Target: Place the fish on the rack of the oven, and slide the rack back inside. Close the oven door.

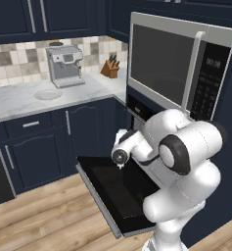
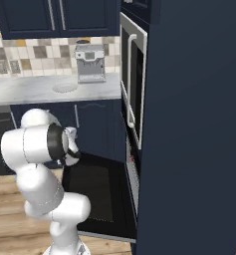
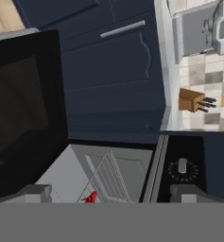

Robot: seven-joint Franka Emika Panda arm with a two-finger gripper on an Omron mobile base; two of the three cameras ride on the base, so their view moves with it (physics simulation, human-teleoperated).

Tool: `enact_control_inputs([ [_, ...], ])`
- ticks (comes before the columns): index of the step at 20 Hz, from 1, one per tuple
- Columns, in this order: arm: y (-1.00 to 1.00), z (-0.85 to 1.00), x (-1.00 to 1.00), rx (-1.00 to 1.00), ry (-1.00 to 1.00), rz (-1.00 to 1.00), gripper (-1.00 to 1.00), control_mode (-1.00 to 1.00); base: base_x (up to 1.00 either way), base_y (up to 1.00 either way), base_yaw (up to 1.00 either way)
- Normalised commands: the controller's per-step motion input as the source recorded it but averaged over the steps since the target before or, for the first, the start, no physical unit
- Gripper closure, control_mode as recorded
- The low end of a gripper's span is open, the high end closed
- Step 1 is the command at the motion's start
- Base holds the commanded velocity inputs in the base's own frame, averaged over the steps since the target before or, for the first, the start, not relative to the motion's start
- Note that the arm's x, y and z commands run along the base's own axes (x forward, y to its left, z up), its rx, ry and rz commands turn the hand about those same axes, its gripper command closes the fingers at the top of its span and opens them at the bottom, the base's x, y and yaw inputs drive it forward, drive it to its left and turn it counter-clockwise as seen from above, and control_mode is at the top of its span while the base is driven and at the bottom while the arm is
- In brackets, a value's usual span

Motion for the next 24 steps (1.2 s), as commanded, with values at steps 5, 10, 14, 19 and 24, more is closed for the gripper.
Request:
enact_control_inputs([
  [5,0.34,1.00,-0.44,0.00,-0.01,-0.01,-1.00,-1.00,0.00,0.00,0.00],
  [10,0.29,1.00,-0.27,0.00,-0.02,-0.02,-1.00,-1.00,0.00,0.00,0.00],
  [14,0.19,1.00,-0.26,0.00,0.00,-0.02,-1.00,-1.00,0.00,0.00,0.00],
  [19,0.07,0.93,-0.54,0.00,0.00,0.00,-1.00,-1.00,0.00,0.00,0.00],
  [24,0.23,0.08,-0.78,0.00,0.00,0.00,-1.00,-1.00,0.00,0.00,0.00],
])
